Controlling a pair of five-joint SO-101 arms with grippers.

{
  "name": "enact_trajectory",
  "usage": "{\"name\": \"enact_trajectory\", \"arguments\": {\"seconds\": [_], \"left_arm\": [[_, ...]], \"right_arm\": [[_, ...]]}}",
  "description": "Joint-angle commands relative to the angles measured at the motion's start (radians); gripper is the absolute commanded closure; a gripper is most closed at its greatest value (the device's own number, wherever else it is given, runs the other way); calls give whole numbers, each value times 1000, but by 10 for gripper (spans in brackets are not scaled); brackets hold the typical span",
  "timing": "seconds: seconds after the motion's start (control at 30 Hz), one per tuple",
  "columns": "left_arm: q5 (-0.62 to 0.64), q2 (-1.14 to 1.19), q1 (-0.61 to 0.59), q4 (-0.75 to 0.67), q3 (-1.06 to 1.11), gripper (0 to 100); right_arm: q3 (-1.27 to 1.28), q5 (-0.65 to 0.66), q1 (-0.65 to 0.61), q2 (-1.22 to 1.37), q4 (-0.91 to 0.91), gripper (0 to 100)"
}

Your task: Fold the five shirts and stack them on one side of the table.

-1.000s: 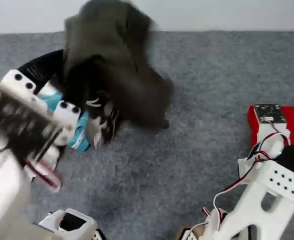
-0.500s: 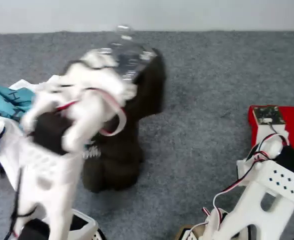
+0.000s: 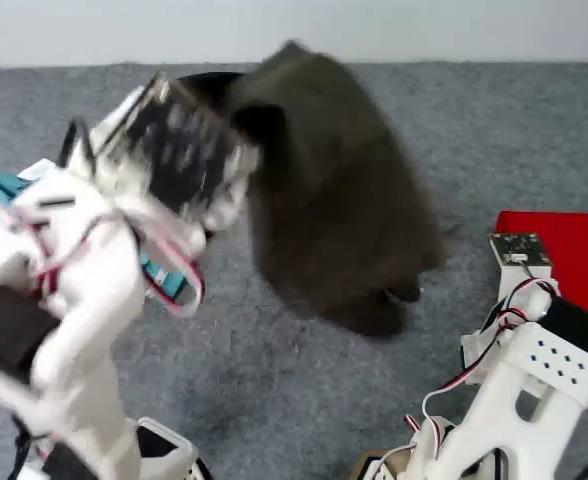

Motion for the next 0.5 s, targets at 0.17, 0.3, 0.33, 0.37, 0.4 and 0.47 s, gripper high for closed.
{"name": "enact_trajectory", "arguments": {"seconds": [0.17,0.3,0.33,0.37,0.4,0.47], "left_arm": [[3,126,-245,21,529,985],[3,230,-270,-87,809,985],[3,253,-284,-135,854,985],[3,270,-305,-181,889,985],[3,287,-333,-224,914,985],[9,318,-390,-281,929,985]], "right_arm": [[-5,9,-10,-24,-12,852],[-5,11,-10,-24,-12,851],[-5,20,-12,-24,-12,851],[-6,40,-13,-24,-12,851],[-6,64,-25,-24,-12,850],[-23,87,-71,-24,-8,850]]}}
